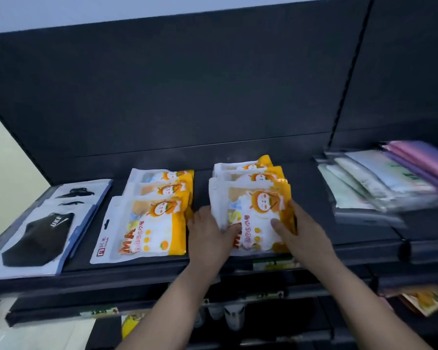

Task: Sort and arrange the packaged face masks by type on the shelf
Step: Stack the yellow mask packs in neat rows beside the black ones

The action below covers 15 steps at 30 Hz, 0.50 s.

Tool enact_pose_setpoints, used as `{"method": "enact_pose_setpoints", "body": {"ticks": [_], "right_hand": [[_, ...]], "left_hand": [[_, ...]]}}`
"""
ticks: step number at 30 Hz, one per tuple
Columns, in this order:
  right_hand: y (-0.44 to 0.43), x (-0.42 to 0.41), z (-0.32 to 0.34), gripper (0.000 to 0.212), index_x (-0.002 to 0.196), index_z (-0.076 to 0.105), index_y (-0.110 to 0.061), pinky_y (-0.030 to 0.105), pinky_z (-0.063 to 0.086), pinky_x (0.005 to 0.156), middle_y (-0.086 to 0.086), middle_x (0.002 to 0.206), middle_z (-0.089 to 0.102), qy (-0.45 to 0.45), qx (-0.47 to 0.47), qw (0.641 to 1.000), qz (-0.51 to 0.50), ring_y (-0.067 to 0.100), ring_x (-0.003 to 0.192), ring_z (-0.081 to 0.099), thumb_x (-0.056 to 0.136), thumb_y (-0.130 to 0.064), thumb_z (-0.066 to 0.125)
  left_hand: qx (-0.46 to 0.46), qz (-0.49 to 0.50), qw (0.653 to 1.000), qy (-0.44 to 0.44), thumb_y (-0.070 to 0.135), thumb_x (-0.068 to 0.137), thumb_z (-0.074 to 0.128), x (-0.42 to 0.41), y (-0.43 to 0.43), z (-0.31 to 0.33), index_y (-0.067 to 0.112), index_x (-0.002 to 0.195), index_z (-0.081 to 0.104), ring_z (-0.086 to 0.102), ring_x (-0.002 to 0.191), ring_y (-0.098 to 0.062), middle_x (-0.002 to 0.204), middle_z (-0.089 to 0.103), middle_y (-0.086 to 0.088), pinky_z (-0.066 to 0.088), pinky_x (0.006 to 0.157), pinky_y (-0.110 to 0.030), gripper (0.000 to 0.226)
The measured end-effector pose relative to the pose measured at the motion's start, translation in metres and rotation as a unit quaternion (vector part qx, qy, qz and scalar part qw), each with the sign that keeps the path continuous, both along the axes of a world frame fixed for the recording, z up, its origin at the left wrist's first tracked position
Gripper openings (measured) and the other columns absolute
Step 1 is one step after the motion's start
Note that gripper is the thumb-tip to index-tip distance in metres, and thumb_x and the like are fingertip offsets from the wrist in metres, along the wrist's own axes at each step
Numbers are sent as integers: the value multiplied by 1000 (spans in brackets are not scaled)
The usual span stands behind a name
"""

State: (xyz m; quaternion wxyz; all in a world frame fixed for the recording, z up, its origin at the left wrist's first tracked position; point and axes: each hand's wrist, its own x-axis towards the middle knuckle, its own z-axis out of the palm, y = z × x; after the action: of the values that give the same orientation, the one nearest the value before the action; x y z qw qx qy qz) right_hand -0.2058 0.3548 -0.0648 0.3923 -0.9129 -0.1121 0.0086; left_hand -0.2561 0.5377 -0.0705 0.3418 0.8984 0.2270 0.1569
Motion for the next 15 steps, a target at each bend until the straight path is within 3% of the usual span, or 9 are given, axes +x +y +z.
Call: {"method": "enact_pose_setpoints", "body": {"ticks": [4,7,9,11,15], "right_hand": [[-1,6,-1,74,147,21,-21,36,40,98,2,144,41,-2,-46,999,12,22,130,41,87,-41,59],[1,14,3,71,146,22,-20,35,40,95,2,143,42,8,-39,999,23,22,128,43,88,-36,60],[2,25,6,68,144,26,-19,34,40,94,3,142,42,18,-19,999,33,22,127,43,88,-32,62],[3,34,7,69,144,29,-20,34,40,96,4,141,44,22,15,999,38,22,125,43,85,-28,66],[-9,31,3,74,146,27,-21,31,35,102,2,145,36,6,30,999,18,20,130,39,84,-21,68]], "left_hand": [[-77,-15,997,16,36,75,76,12,-1,-5,14,135,39,48,123,-27,130,51,-4,46,98,-44,74],[-103,-18,994,16,27,79,76,21,-4,-4,11,148,22,43,132,-27,145,43,-7,44,103,-46,89],[-95,-16,995,5,24,82,74,27,-6,0,11,154,8,28,143,-26,156,27,-8,32,114,-39,98],[-78,-14,997,-13,22,84,72,29,-9,4,13,154,4,19,146,-25,159,19,-7,25,114,-36,98],[21,-24,999,27,33,86,67,22,-25,5,20,154,7,10,145,-28,159,11,-7,24,114,-45,92]]}}
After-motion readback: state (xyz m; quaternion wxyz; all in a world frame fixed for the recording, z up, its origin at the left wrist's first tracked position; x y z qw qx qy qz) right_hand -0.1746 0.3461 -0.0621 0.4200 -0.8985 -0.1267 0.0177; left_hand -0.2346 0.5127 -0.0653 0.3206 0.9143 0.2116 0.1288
